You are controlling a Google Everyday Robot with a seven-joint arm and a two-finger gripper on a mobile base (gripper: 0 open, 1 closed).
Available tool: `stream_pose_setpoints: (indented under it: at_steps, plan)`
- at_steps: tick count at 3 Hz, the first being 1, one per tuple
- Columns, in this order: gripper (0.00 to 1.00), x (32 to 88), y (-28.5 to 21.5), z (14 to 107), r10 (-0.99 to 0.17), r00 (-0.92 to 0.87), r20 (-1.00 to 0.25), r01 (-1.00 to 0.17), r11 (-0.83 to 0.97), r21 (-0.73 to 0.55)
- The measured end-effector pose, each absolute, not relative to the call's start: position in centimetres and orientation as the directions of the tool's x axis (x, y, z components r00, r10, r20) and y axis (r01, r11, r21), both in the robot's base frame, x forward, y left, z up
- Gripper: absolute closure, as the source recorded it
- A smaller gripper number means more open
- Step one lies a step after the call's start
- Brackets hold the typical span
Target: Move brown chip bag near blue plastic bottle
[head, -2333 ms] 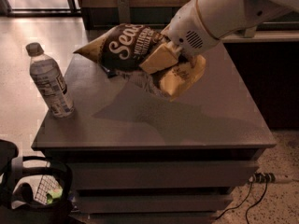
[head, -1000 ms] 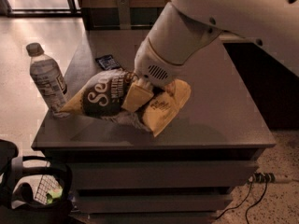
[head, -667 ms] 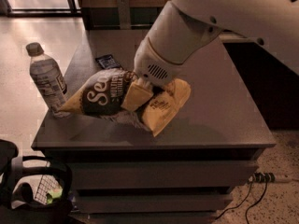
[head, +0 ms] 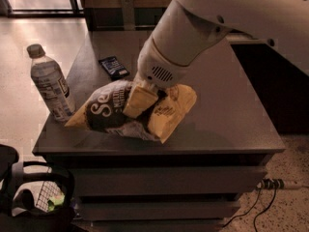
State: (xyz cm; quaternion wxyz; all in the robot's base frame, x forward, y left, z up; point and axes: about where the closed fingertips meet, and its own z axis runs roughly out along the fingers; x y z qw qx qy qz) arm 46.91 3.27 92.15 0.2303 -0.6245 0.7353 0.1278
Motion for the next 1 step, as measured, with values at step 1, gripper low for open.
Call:
stream_pose_setpoints:
  at_steps: [1]
  plan:
    - [0.00,46.80,3.35,92.31,-0.860,-0.111,-0.498,-0.977,0.186,-0.104]
